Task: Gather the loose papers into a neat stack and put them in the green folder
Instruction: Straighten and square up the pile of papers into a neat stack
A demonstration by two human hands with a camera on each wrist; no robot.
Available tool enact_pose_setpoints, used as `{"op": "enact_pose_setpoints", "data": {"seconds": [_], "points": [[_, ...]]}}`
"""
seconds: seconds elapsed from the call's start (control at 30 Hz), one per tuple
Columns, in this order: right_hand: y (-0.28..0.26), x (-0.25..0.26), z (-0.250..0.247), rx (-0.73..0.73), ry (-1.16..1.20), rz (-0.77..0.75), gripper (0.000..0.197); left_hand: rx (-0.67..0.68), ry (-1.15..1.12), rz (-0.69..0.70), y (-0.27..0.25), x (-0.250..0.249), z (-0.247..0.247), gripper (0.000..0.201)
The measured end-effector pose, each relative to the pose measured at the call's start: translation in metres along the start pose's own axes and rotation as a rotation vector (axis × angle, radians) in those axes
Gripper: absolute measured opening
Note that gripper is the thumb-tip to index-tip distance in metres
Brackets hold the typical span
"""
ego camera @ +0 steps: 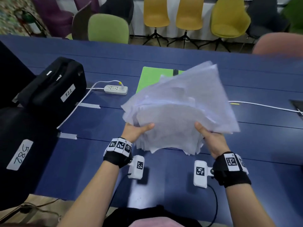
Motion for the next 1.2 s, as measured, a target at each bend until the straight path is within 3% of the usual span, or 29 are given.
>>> {"op": "enact_pose_setpoints", "data": {"seconds": [0.07,0.13,0.23,0.3,0.43,0.53,0.63,0.7,0.73,0.83,1.07,1.2], "points": [[0.000,-0.001,0.000,0.057,0.007,-0.039,0.077,0.010,-0.016,-0.020,0.004,0.013,-0.001,0.067],[0.004,0.004,-0.006,0.062,0.093,-0.066,0.082,0.039,-0.014,-0.015,0.004,0.011,0.003,0.070],[0.015,0.018,-0.021,0.030,0.413,-0.097,0.047,0.066,-0.014,-0.006,0.009,0.008,0.006,0.062],[0.020,0.028,-0.039,-0.089,0.499,-0.138,0.017,0.088,0.029,-0.002,0.009,0.008,0.009,0.056],[0.014,0.059,-0.049,-0.215,0.386,-0.293,0.031,0.099,0.088,-0.068,0.012,0.018,0.015,0.046],[0.002,0.090,-0.053,-0.294,0.282,-0.476,0.022,0.078,0.164,-0.115,0.014,0.024,0.015,0.072],[-0.008,0.111,-0.056,-0.366,0.169,-0.632,0.015,0.079,0.180,-0.127,0.013,0.025,0.016,0.065],[-0.013,0.120,-0.058,-0.407,0.103,-0.699,0.015,0.093,0.179,-0.130,0.011,0.023,0.017,0.071],[-0.015,0.124,-0.058,-0.425,0.081,-0.727,0.015,0.102,0.174,-0.122,0.011,0.022,0.018,0.070],[-0.023,0.134,-0.059,-0.467,0.054,-0.813,0.018,0.135,0.134,-0.110,0.006,0.018,0.023,0.037],[-0.019,0.139,-0.033,-0.344,-0.205,-0.886,0.024,0.170,0.044,-0.061,0.009,0.013,0.028,0.038],[-0.016,0.137,-0.045,-0.398,-0.285,-0.876,0.024,0.170,0.016,-0.016,0.014,0.006,0.028,0.043]]}}
Point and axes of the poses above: each hand's wrist, its own y-axis towards the middle knuckle, its own z-axis out of the palm, x = y × z, the point moved 10 cm from there along y, towards the middle knuckle, and after that the axes turned 7 degrees about y, right-handed, at the moved point
